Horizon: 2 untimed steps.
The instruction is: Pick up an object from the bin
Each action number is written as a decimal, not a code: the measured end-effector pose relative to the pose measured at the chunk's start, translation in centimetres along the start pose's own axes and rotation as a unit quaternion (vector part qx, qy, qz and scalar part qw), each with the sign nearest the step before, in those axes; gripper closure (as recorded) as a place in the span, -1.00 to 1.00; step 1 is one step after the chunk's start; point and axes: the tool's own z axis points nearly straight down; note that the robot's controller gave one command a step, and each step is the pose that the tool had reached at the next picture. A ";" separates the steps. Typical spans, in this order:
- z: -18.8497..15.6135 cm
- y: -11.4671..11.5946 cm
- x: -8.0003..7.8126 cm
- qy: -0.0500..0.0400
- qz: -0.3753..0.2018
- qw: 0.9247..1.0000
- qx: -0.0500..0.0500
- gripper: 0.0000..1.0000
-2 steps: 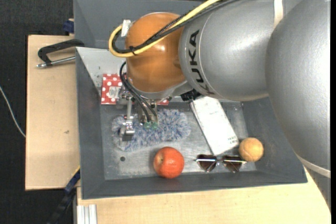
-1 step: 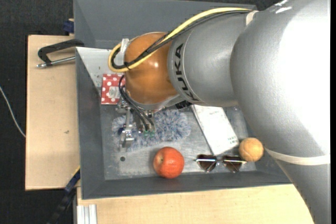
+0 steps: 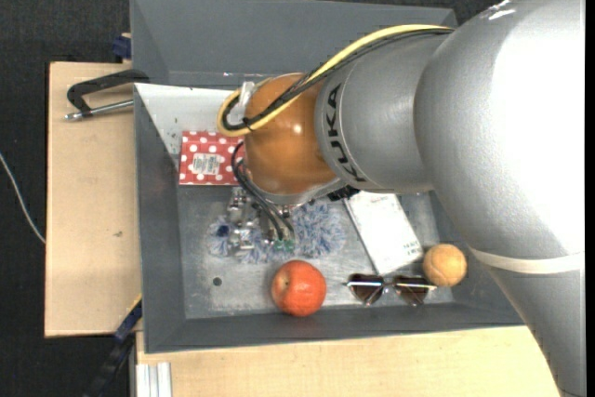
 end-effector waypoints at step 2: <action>-12.7 -0.2 -0.3 0.001 -0.082 0.997 0.001 1.00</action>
Offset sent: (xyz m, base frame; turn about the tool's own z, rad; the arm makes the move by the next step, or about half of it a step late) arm 0.0005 -0.0035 0.1255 -0.1642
